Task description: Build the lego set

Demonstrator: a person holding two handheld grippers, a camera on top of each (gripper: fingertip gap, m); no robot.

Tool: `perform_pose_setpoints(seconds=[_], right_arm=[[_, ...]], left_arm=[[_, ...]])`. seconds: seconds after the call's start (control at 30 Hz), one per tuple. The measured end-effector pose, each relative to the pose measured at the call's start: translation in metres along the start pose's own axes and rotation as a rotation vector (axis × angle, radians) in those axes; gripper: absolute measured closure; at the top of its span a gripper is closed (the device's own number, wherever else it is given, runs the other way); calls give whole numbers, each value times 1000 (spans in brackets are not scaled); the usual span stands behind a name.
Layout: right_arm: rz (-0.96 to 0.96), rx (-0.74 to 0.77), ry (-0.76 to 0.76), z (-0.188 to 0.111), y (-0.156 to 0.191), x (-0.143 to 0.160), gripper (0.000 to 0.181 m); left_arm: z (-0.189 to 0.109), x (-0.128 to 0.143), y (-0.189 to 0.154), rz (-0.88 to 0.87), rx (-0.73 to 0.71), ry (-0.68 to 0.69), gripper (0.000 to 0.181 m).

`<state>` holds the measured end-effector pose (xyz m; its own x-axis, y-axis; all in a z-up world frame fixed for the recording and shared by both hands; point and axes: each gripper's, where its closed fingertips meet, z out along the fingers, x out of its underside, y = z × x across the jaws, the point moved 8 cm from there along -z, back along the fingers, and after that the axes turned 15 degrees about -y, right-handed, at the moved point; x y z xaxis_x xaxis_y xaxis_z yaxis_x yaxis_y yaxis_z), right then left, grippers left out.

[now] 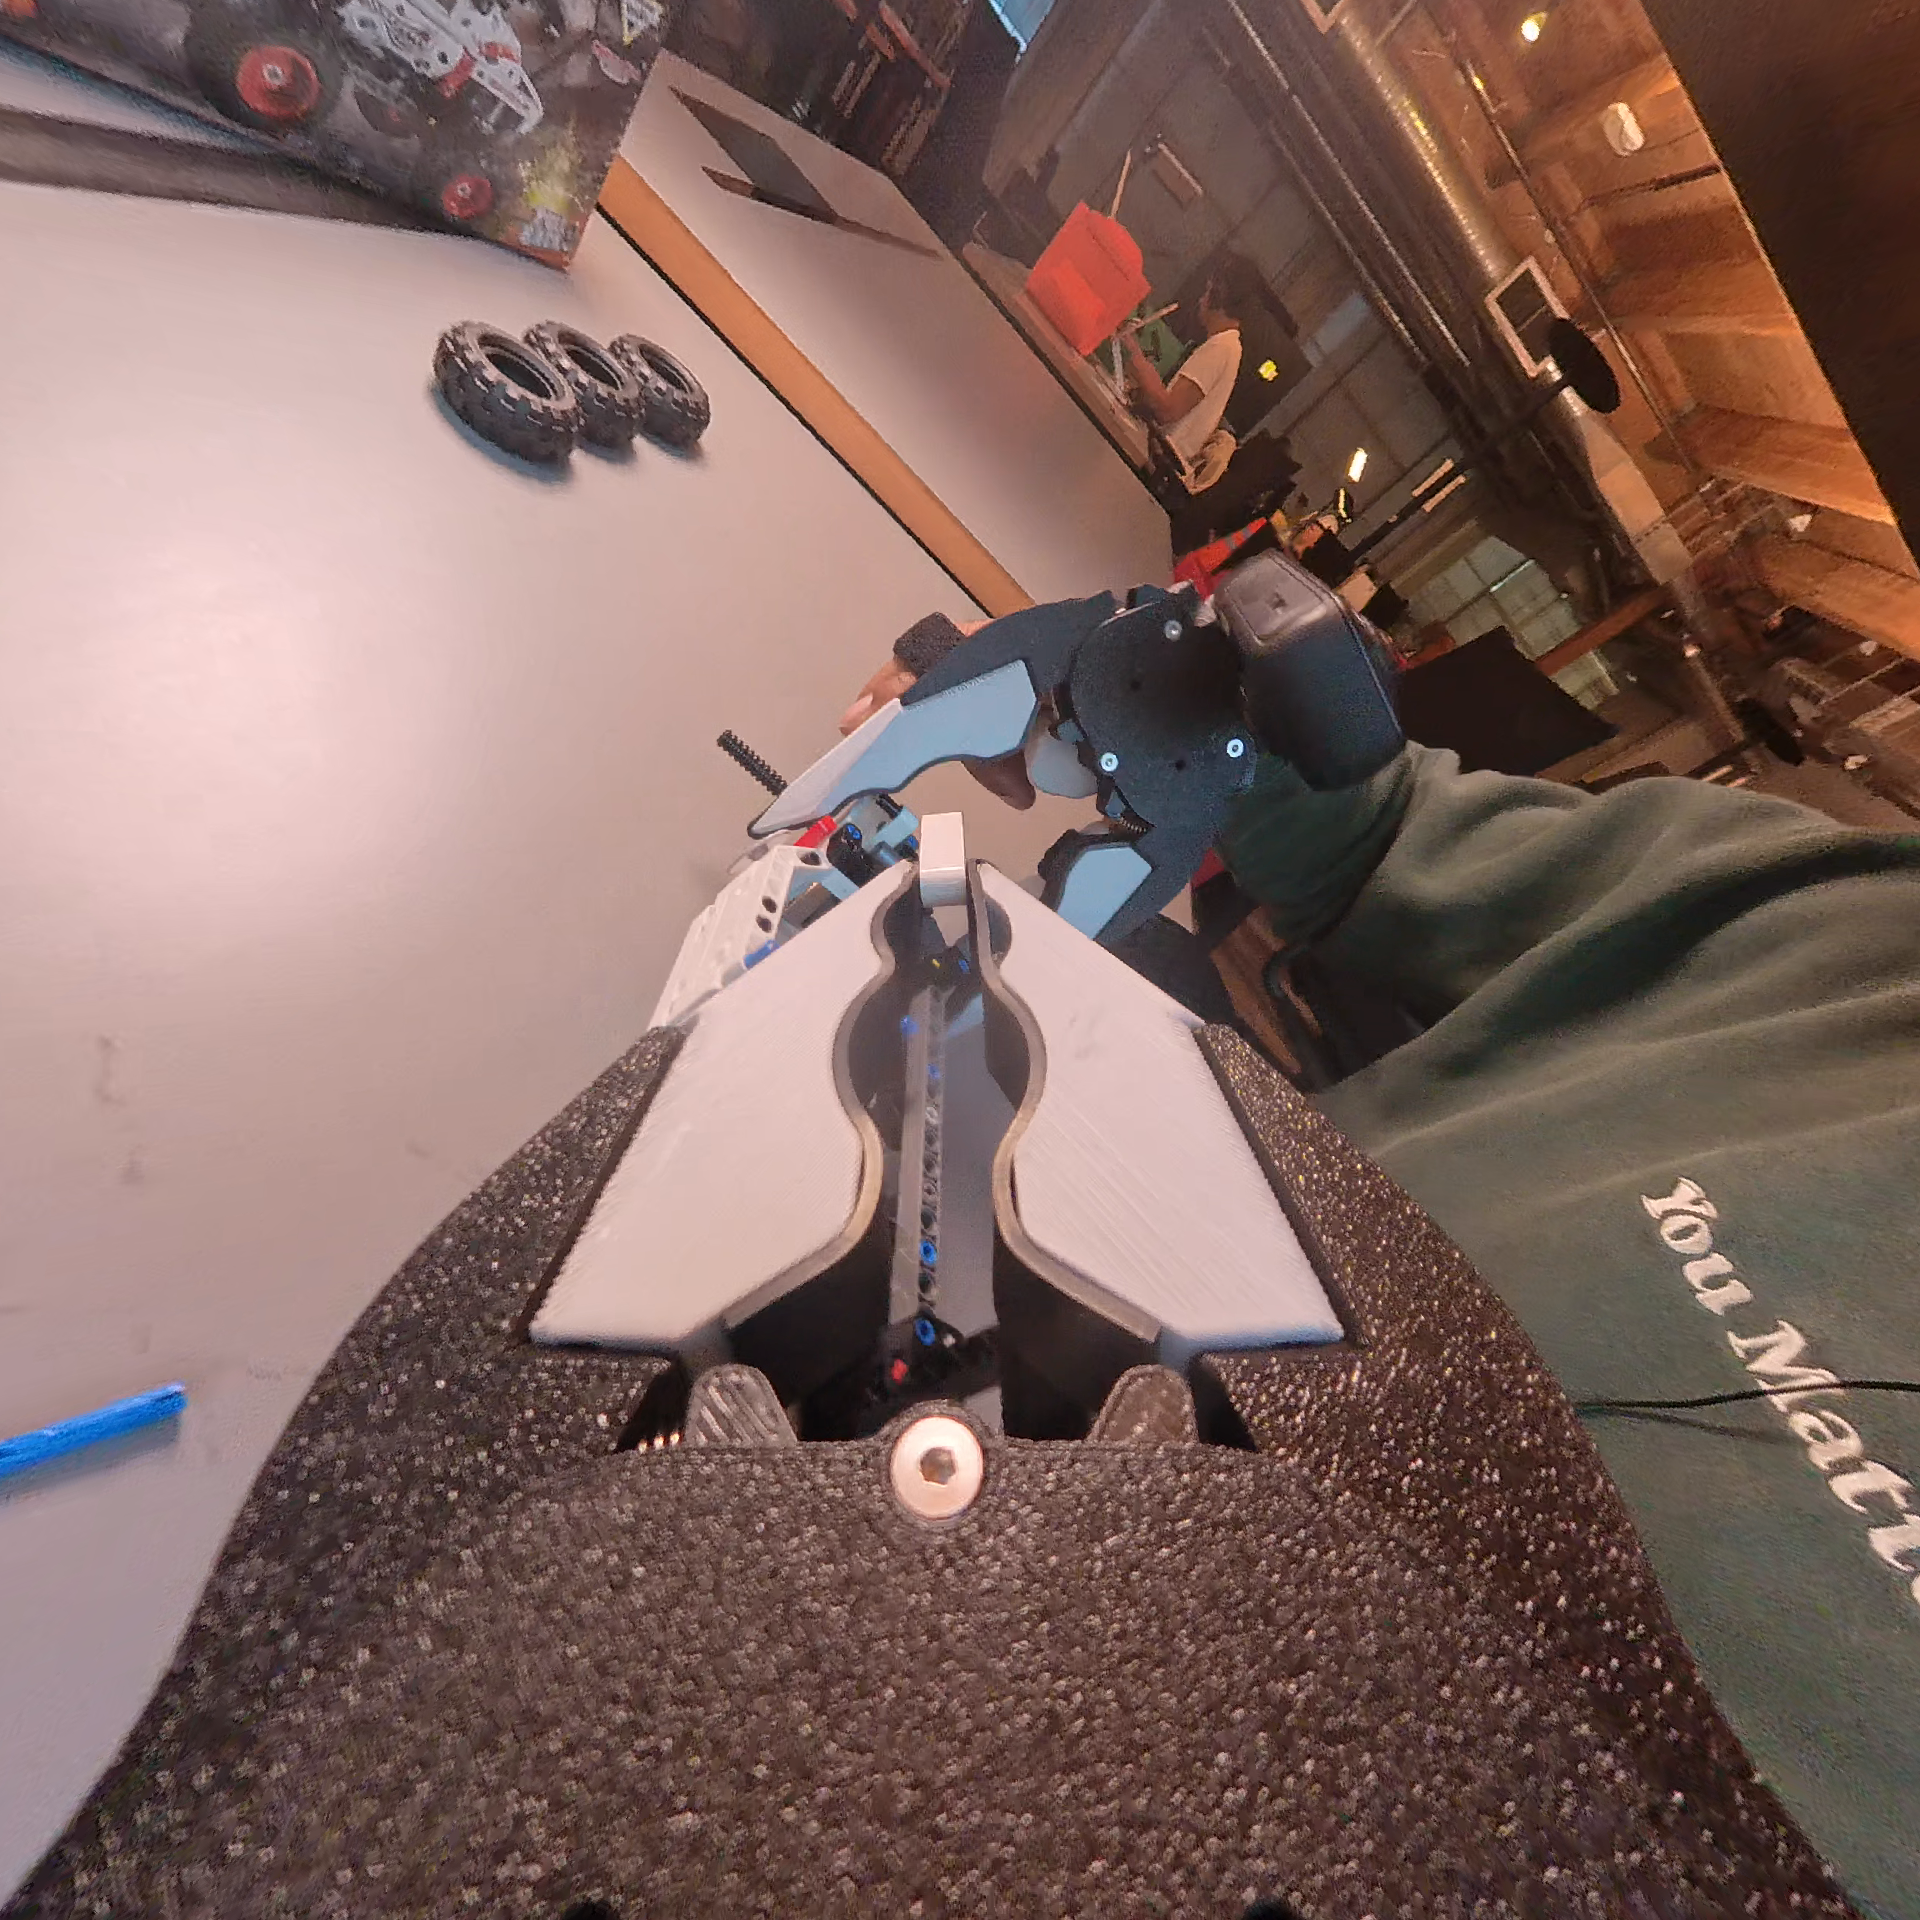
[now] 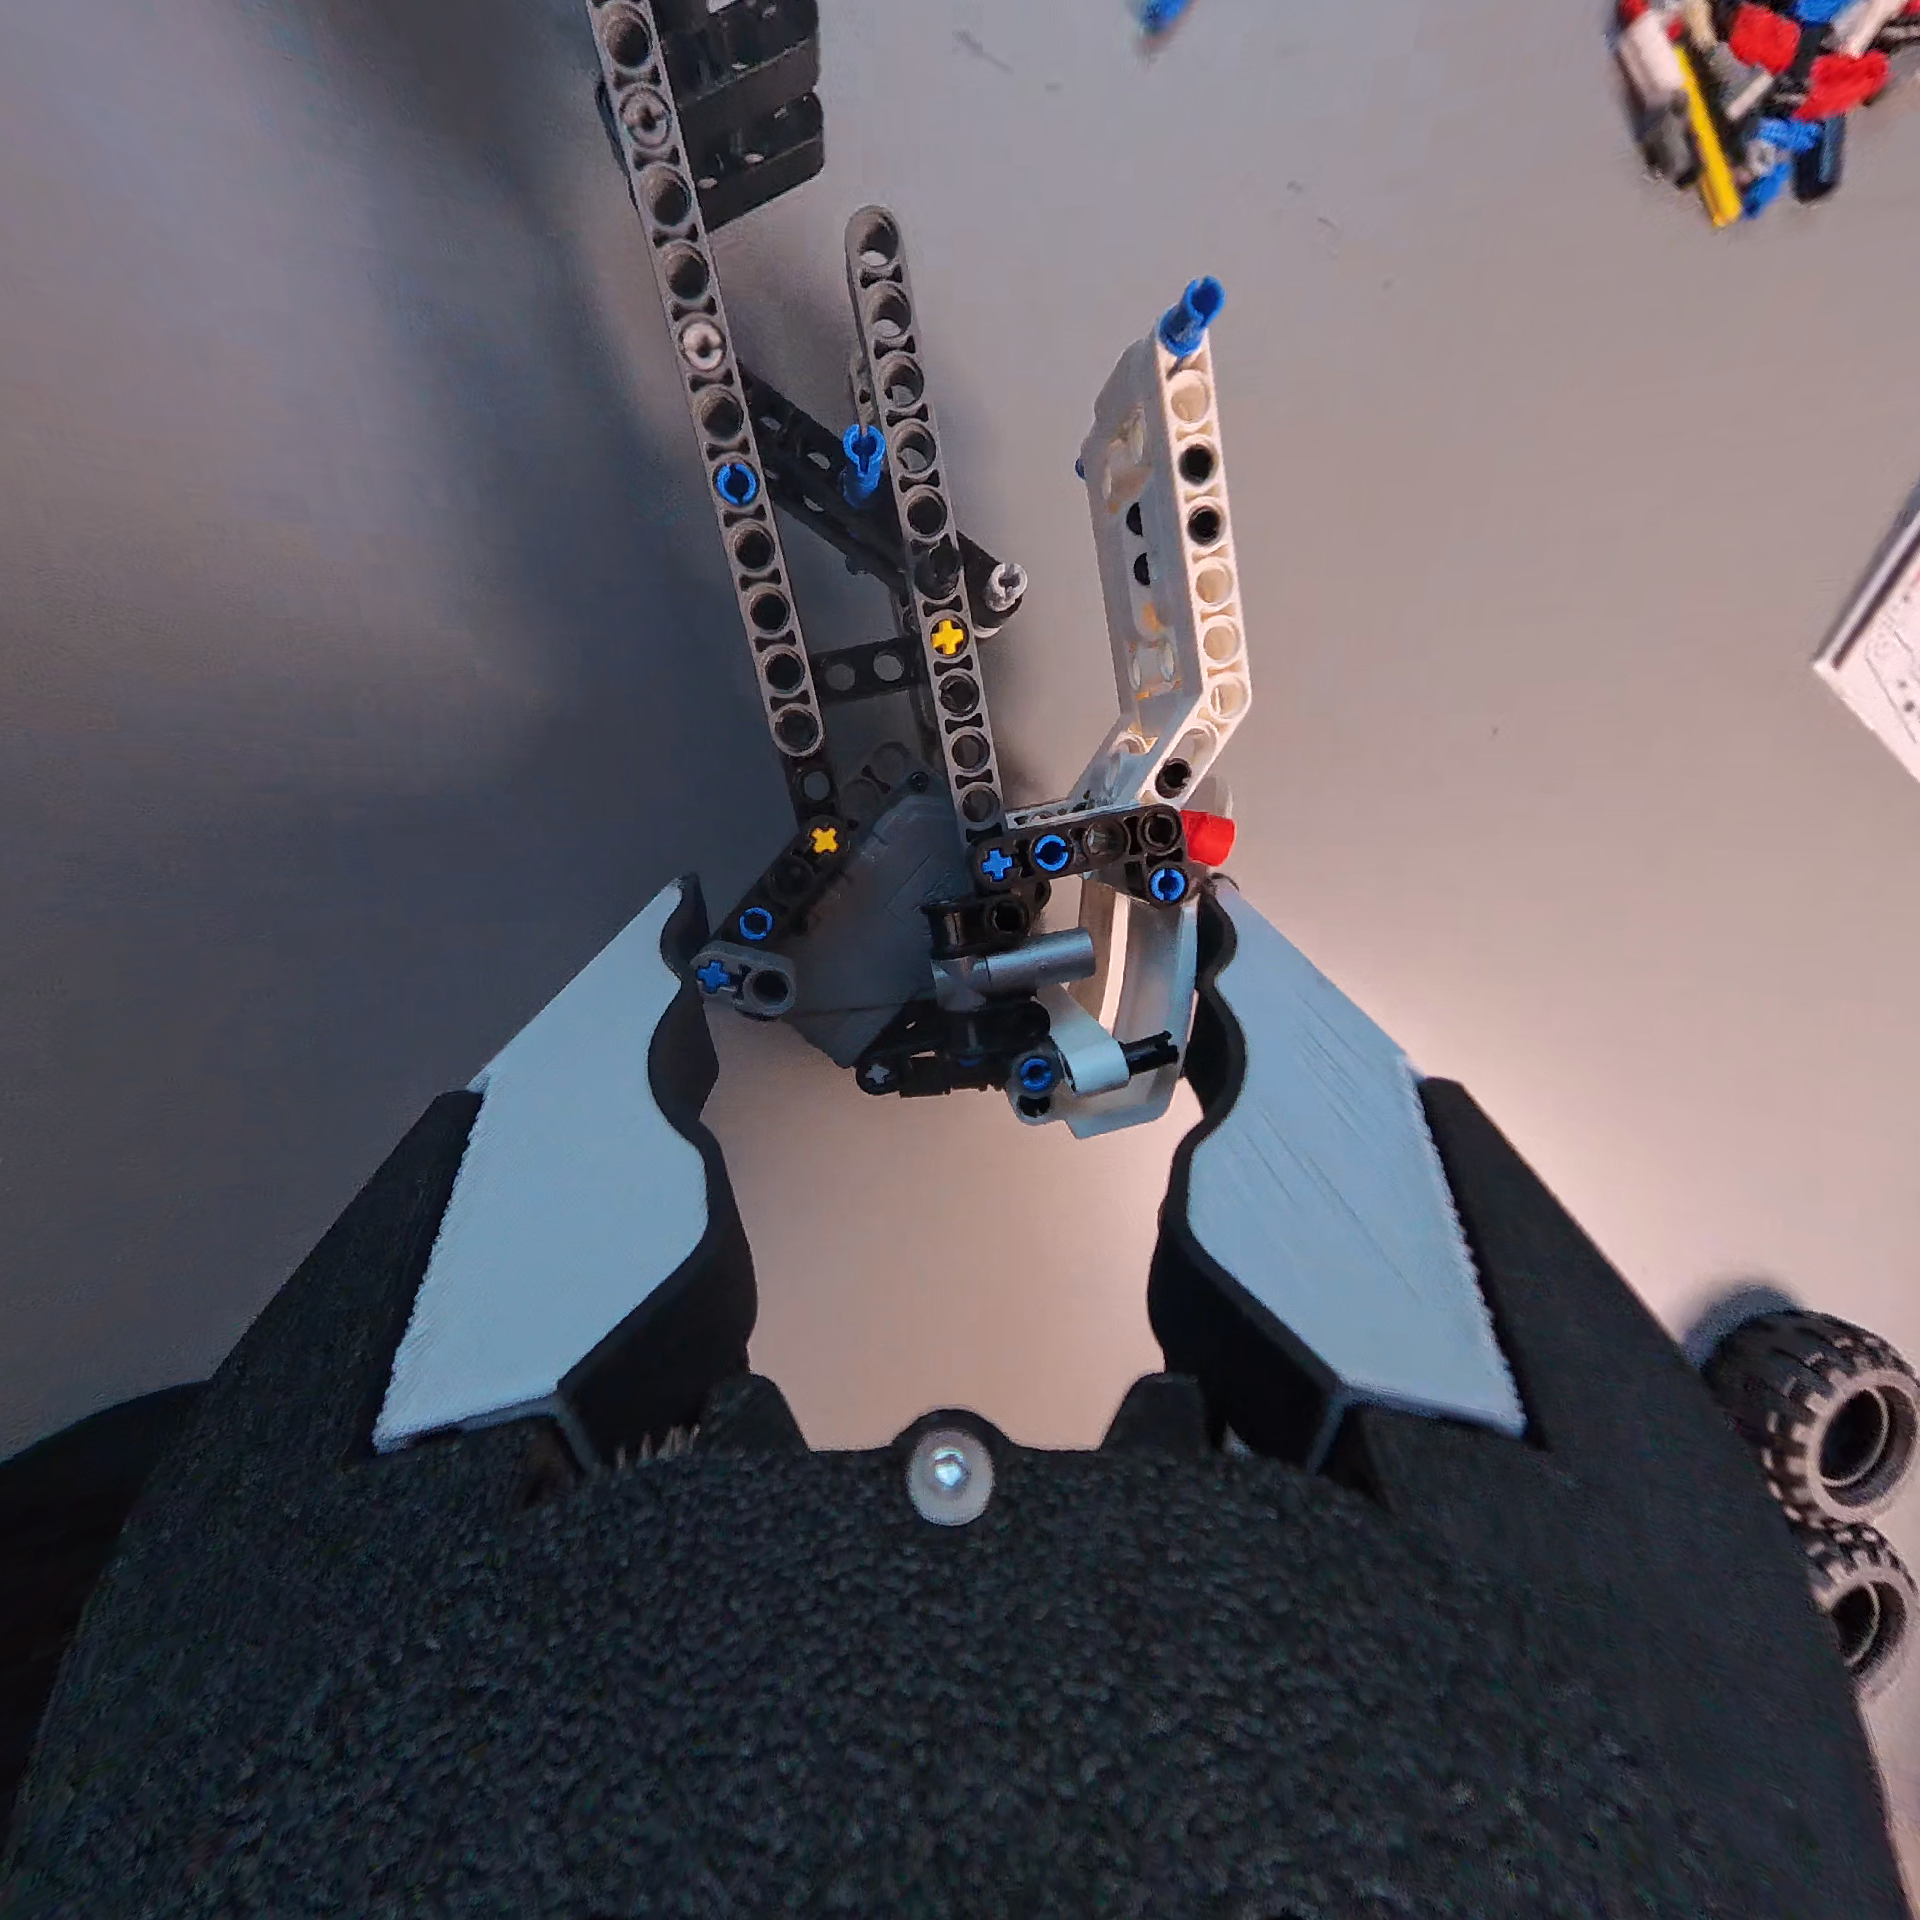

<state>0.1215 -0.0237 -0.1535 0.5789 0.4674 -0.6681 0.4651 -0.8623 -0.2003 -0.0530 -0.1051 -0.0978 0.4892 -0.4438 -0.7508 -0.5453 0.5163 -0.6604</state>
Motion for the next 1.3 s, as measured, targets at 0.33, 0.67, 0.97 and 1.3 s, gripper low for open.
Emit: perform_pose_setpoints(seconds=[0.33, 0.67, 0.97, 1.3], right_arm=[[59, 17, -256, -28, 34, -28, 80], [-41, 187, -424, -27, 28, -51, 153], [-122, 223, -425, -22, 29, -54, 166], [-65, 67, -407, -20, 29, -49, 166]], left_arm=[[4, 40, -5, -233, 24, 127, 173], [20, 39, -12, -252, 37, 146, 173], [17, 40, -14, -211, 32, 143, 173], [4, 38, -33, 653, 20, 350, 154]])
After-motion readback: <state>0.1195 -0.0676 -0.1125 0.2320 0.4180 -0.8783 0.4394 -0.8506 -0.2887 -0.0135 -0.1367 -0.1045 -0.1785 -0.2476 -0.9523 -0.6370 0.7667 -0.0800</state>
